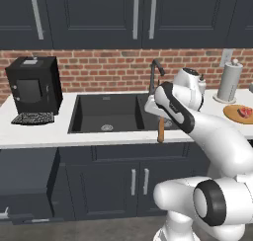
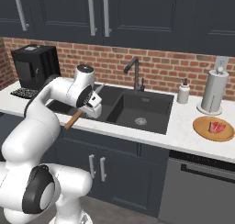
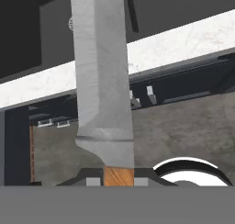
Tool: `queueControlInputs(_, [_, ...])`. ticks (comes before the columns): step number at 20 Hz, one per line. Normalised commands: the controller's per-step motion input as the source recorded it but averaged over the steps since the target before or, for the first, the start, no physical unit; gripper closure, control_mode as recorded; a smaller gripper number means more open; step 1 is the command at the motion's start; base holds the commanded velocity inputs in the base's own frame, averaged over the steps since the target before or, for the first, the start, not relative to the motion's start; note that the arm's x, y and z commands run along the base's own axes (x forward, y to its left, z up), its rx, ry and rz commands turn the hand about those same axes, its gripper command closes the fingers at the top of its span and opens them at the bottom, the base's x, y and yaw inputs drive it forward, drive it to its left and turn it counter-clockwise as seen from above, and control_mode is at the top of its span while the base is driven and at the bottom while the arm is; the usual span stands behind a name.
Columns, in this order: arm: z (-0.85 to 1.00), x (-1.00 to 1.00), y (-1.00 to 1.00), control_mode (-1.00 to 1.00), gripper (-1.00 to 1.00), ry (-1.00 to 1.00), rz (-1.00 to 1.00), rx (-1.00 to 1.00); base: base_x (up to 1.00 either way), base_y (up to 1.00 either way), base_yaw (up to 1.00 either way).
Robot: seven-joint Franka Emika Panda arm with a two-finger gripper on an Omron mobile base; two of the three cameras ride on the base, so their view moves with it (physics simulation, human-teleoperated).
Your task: Pick up the knife from the drawer and place it on the cutting board. Then place the meat from the plate to the cutting board.
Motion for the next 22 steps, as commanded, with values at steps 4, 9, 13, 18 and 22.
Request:
queueControlInputs(4, [0.0,0.0,0.0,1.0,1.0,0.0,0.0,0.0,-0.08,-0.47,-0.35])
queueControlInputs(9, [0.0,0.0,0.0,1.0,1.0,0.0,0.0,0.0,0.0,-0.56,-0.13])
queueControlInputs(13, [0.0,0.0,0.0,1.0,1.0,0.0,0.0,0.0,0.0,-0.71,-0.07])
queueControlInputs(18, [0.0,0.0,0.0,1.0,1.0,0.0,0.0,0.0,0.0,-0.8,-0.03])
queueControlInputs(22, [0.0,0.0,0.0,1.0,1.0,0.0,0.0,0.0,0.0,-0.79,-0.03])
